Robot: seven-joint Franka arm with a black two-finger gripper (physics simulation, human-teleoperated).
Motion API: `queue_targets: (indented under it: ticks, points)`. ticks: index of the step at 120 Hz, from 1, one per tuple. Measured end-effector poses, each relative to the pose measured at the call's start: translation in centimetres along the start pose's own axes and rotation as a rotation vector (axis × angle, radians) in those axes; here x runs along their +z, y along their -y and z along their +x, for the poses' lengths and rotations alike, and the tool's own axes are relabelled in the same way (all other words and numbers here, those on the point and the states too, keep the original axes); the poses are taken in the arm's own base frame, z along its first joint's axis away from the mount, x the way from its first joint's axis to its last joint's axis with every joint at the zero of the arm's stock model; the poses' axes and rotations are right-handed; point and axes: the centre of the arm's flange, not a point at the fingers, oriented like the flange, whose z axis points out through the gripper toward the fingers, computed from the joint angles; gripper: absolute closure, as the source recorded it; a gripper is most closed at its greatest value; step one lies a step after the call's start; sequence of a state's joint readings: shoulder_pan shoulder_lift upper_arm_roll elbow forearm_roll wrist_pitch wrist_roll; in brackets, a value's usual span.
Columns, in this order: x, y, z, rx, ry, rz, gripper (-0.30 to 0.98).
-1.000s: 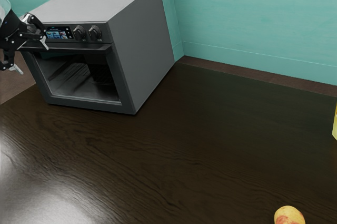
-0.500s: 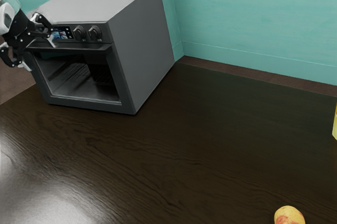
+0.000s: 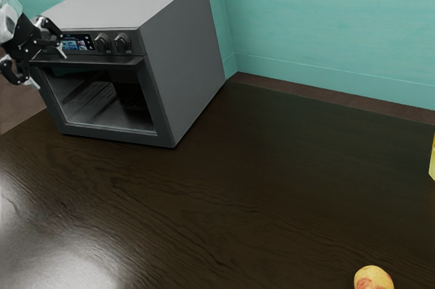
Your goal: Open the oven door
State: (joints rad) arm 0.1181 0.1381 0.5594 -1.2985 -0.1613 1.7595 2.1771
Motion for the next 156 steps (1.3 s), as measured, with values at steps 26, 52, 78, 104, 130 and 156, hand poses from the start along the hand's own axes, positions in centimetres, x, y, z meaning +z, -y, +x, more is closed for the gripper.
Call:
queue_targets:
  ticks: [26,52,78,104,130,156]
  points:
    - [1.1,0.4,-1.4,-0.032,-0.009,0.01,0.0]
    - [1.8,0.9,-2.5,-0.068,0.002,0.01,0.0]
    - [2.3,0.9,-3.3,-0.102,0.004,0.015,0.0]
    - [3.5,1.4,-3.6,-0.122,0.004,0.033,0.0]
    - [4.2,2.1,-3.7,-0.131,0.021,0.057,0.0]
    - [5.3,3.4,-3.7,-0.128,0.05,0.07,0.0]
